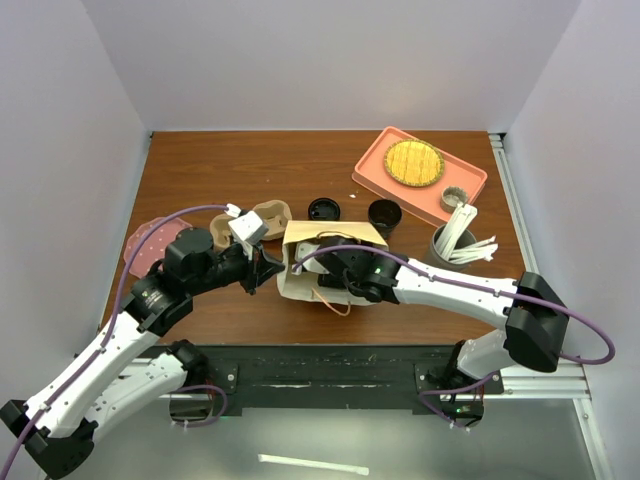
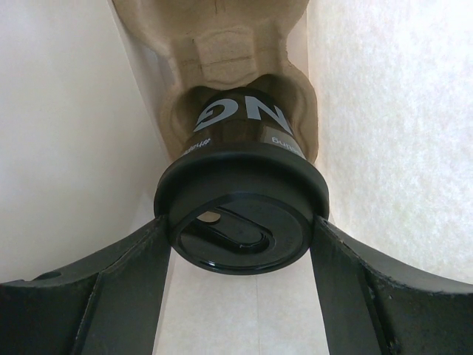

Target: Pack the takeout coffee

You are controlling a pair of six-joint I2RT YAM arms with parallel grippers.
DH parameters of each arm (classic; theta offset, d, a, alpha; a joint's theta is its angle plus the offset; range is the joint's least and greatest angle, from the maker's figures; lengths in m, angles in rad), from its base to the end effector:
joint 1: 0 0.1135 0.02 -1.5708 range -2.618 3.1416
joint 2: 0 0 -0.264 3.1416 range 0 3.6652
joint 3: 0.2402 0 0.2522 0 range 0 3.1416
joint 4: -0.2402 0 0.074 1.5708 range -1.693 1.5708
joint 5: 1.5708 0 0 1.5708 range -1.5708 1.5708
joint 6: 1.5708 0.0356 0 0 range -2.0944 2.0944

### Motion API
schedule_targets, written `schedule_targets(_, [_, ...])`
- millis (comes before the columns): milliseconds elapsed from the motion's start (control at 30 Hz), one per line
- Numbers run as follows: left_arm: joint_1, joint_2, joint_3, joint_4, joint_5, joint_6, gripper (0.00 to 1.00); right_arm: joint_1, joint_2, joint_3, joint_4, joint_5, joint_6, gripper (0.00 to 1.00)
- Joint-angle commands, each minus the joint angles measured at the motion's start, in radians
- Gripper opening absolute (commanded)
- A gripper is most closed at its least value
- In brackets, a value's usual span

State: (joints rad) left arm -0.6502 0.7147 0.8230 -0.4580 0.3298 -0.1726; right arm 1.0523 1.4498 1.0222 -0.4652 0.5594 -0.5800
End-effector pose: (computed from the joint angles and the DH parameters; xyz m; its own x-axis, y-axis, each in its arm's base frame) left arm 0.1194 -0.1053 0.3358 -0.4086 0.1066 -0.9065 0.7560 0.5960 -0.2707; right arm 0.1657 0.2523 0.2475 -0.0098 -0.9545 -0.2982 -0.6893 0.2225 -0.6895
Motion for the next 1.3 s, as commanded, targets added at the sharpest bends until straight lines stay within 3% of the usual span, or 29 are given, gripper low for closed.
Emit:
schedule_targets(0, [0.000, -0.001, 0.022, 0.038, 0.051, 0.002, 0.00, -0.008, -0.043, -0.022, 0.074, 0.046, -0.021, 0.32])
schedule_targets(1267, [-0.002, 0.011, 0.024, 0.068, 0.055, -0.008, 0.00, -0.009, 0.007, -0.010, 0.122, -0.046, -0.107, 0.29])
